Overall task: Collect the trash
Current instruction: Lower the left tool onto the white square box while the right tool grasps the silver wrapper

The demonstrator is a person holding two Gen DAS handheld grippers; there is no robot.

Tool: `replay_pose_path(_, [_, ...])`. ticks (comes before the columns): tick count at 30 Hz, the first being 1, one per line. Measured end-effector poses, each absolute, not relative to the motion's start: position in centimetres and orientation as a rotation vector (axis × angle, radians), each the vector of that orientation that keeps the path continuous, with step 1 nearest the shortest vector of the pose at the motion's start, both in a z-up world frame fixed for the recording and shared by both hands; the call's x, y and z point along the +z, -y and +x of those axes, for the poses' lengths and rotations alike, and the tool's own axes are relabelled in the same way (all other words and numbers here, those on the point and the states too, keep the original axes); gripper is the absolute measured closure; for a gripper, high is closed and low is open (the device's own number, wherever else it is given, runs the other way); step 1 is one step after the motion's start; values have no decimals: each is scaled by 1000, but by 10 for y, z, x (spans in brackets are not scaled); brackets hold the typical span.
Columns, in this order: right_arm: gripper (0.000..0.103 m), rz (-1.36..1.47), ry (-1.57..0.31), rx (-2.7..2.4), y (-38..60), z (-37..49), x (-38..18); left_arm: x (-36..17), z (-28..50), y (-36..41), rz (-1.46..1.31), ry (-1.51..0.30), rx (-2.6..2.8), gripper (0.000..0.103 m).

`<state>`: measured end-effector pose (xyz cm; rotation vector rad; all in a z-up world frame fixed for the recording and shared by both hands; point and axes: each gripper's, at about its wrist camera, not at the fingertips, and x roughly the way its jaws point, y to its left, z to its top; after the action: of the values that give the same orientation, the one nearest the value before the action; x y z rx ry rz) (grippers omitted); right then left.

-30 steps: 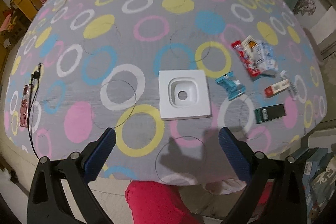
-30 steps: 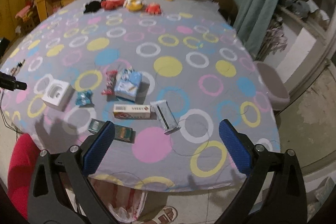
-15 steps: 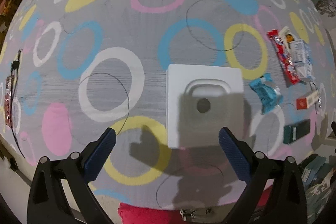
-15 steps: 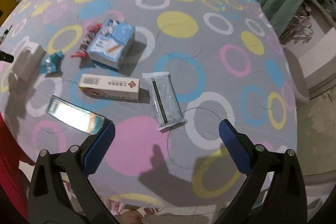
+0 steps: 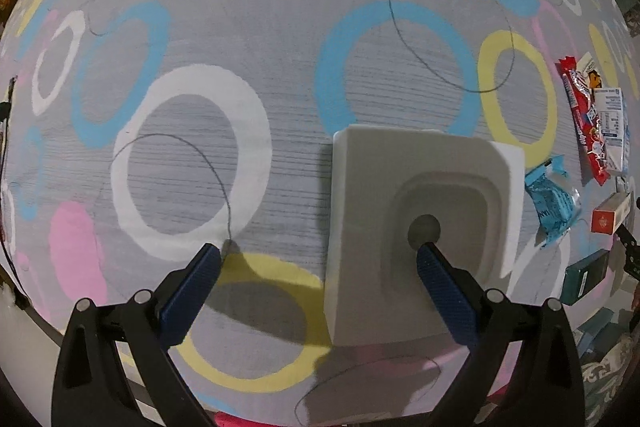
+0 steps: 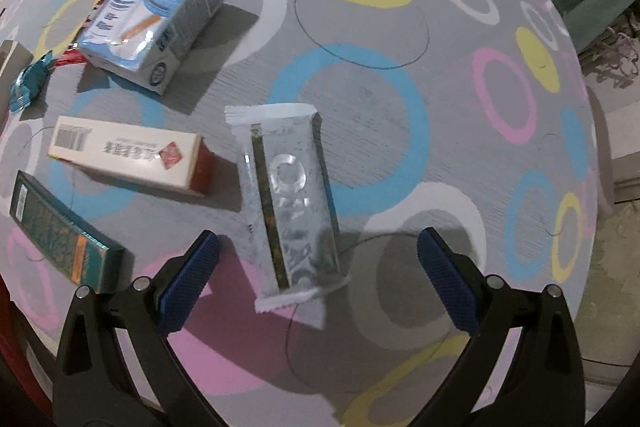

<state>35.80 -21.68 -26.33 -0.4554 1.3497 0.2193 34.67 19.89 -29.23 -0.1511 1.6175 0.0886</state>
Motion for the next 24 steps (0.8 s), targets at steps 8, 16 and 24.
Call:
replay_pose_path(8, [6, -401, -1346, 271, 231, 367, -273, -302, 346, -209, -246, -1635, 82, 7])
replay_pose_path(16, [8, -386, -1347, 254, 239, 372, -279, -322, 359, -213, -195, -1633, 115, 7])
replay_pose_path(24, [49, -337, -1348, 267, 223, 357, -268, -334, 368, -207, -226, -1697, 129, 7])
